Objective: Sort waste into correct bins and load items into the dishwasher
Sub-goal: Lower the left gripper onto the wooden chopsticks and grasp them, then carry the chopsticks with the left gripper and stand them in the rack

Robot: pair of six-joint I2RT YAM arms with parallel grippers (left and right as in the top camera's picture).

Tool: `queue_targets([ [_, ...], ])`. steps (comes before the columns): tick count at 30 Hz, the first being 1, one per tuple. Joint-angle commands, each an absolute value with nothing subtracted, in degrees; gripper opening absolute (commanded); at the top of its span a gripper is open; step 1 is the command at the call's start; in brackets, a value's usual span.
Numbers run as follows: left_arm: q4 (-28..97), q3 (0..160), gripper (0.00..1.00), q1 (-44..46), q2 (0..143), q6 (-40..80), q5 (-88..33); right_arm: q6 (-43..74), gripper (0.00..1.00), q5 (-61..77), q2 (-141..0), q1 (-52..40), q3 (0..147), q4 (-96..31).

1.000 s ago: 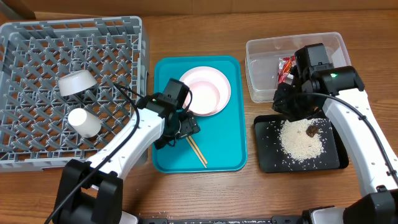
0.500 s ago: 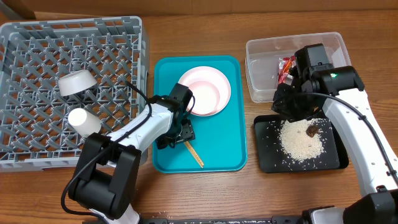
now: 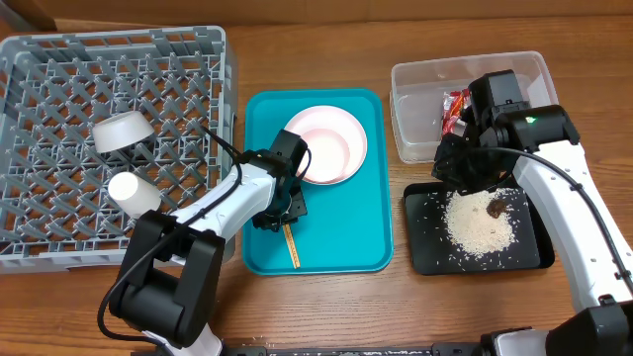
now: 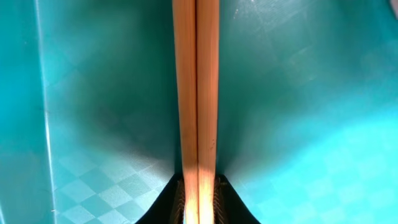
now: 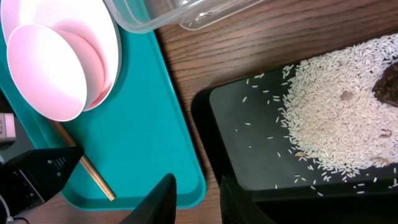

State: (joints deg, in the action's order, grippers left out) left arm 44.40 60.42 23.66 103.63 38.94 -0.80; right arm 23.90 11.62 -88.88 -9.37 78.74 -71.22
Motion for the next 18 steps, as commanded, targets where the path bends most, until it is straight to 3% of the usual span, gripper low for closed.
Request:
queue_targets([
  [1,43.0,59.4,0.06,24.0,106.8,38.3,-0.6,23.6,0.26,11.6,-88.4,-9.3,79.5,-71.2],
  [18,52.7,69.7,0.04,20.2,106.7,34.0,1.1,23.5,0.26,11.6,-88.4,-9.3,79.5,-71.7],
])
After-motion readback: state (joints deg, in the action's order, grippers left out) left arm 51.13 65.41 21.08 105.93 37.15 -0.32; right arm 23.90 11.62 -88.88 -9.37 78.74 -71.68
